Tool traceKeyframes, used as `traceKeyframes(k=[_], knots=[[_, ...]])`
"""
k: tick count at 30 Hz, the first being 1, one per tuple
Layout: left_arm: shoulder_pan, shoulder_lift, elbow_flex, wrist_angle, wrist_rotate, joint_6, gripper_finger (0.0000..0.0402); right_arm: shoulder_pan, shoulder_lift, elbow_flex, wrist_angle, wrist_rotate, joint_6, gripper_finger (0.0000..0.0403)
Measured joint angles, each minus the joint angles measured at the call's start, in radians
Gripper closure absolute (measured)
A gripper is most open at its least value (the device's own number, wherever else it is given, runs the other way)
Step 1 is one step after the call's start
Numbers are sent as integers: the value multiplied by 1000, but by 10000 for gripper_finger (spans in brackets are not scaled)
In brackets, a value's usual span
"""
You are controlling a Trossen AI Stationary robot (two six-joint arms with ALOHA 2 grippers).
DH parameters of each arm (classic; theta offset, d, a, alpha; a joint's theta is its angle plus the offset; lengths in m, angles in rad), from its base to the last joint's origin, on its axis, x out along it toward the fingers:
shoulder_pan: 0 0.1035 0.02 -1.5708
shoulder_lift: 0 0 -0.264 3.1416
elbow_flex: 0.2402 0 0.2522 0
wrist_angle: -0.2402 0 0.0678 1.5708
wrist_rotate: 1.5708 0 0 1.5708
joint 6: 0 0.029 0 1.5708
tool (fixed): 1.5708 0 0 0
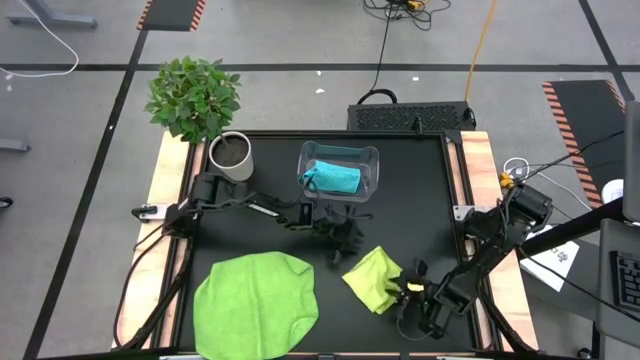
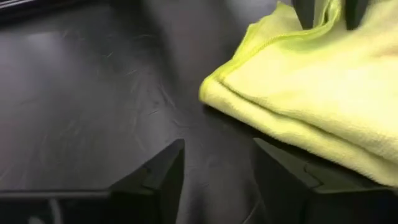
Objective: Fold microfiber towels
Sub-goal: Fold the light green towel
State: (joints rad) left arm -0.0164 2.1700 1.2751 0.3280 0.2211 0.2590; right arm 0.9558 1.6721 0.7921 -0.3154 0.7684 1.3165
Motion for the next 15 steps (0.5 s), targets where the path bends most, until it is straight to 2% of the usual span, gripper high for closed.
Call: traceKeyframes(k=[5, 12, 15], knots=[[-11, -4, 0, -44, 12, 2, 187, 0, -35, 0, -2, 43, -52, 213], [-35, -24, 1, -74, 13, 21, 202, 19, -124, 0, 17, 202, -235, 178], [-50, -61, 2, -115, -33, 30, 208, 2, -130, 0, 78, 200, -364, 175]])
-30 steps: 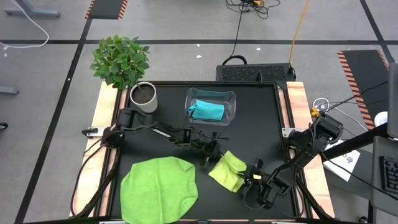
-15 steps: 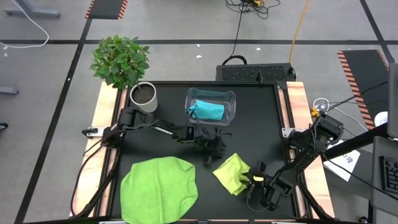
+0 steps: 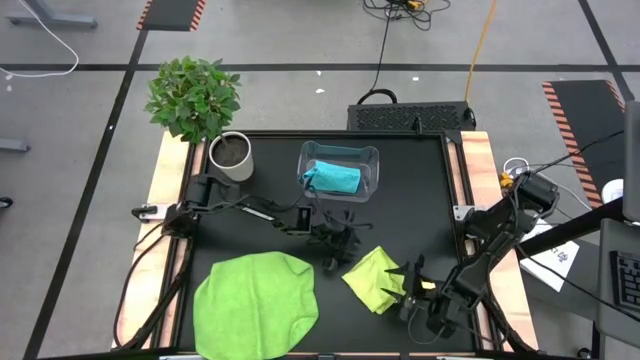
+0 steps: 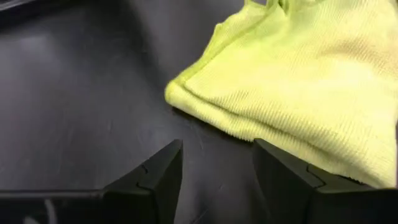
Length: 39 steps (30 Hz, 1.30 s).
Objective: Fold microfiber towels
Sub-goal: Fold the light green towel
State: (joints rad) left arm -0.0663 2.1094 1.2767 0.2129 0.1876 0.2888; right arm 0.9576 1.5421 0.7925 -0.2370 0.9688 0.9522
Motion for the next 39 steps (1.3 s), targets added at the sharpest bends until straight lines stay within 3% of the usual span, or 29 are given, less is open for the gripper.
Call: traceKeyframes(k=[4, 8, 12, 15, 20, 24, 33, 39], knots=[[-16, -89, 0, -144, -50, 0, 208, -43, 8, 1, 91, -60, -120, 175], [-42, -168, -4, -282, -35, -47, 210, -69, 23, 1, 108, -84, -153, 183], [-86, -189, -29, -325, 19, -58, 210, -85, 65, 1, 87, -139, -153, 196], [-117, -191, -33, -347, 2, -75, 211, -93, 105, 0, 83, -239, -131, 205], [-164, -192, -32, -353, -22, -75, 211, -98, 167, 0, 35, -315, -36, 227], [-187, -192, -32, -351, -9, -53, 211, -96, 174, 0, 16, -279, -29, 247], [-220, -192, -32, -339, -9, -87, 211, -98, 123, -1, 111, -156, -273, 267], [-235, -192, -32, -339, -27, -85, 210, -122, 66, 0, 96, -48, -309, 270]])
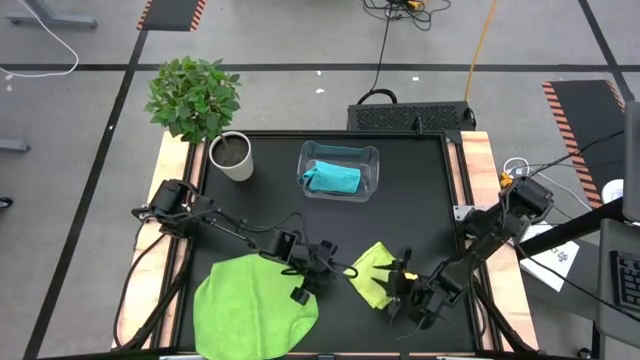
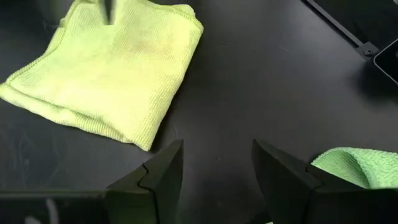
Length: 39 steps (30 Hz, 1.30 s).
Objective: Fold microfiber towels
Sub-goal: Fold the light green towel
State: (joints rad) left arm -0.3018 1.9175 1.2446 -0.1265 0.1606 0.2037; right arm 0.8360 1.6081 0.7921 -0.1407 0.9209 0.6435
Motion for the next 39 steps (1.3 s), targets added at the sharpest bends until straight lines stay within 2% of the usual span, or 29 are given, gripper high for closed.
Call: traceKeyframes(k=[3, 11, 15, 19, 24, 28, 34, 39], knots=[[-2, 0, 0, 0, -5, 1, 211, -38, -9, 0, -23, -18, 10, 277], [-2, 0, 0, 4, -5, 4, 211, -148, -9, 0, -216, -168, 108, 317], [-2, 0, 0, -5, -5, 3, 211, -189, -9, -2, -262, -233, 93, 334], [-3, 0, 0, -6, -5, 3, 211, -237, -9, -37, -179, -336, -9, 345], [-4, 0, 0, -8, -5, -6, 211, -294, -9, -112, 51, -433, -177, 349], [-8, 0, 0, -11, -4, -22, 211, -337, -10, -148, 226, -555, -298, 349], [-22, 0, 0, -14, -4, -29, 210, -351, -9, -151, 327, -681, -417, 349], [-36, 0, 0, -14, -4, -26, 211, -351, -9, -151, 392, -801, -441, 349]])
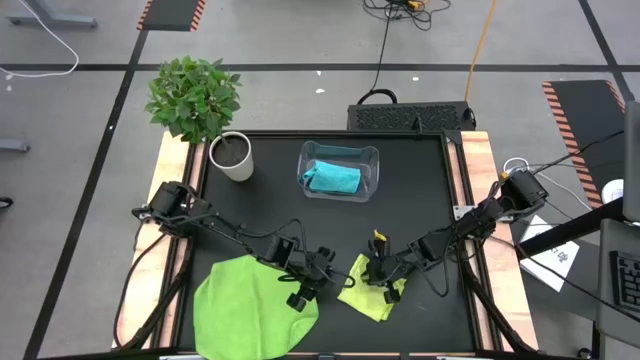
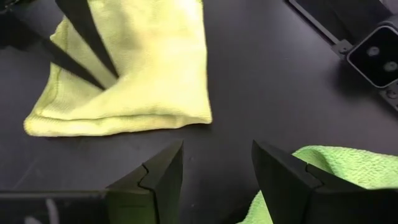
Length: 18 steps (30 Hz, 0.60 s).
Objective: Fold microfiber towels
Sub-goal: Fold the light green towel
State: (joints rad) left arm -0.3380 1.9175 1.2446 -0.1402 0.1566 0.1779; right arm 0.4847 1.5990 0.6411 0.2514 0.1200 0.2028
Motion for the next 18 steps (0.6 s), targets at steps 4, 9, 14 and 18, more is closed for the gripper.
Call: traceKeyframes(k=[4, 9, 14, 18], knots=[[-12, 0, 0, 1, 0, 0, 211, 17, 0, 0, 19, -97, -3, 349], [-22, 0, 0, 11, 0, 1, 210, 54, 0, 0, 18, -104, -3, 349], [-23, 0, 0, 8, 0, 18, 211, 83, 0, 0, 114, -2, -31, 349], [-25, 29, 1, 2, -6, 20, 211, 102, 0, 0, 215, 12, -64, 349]])
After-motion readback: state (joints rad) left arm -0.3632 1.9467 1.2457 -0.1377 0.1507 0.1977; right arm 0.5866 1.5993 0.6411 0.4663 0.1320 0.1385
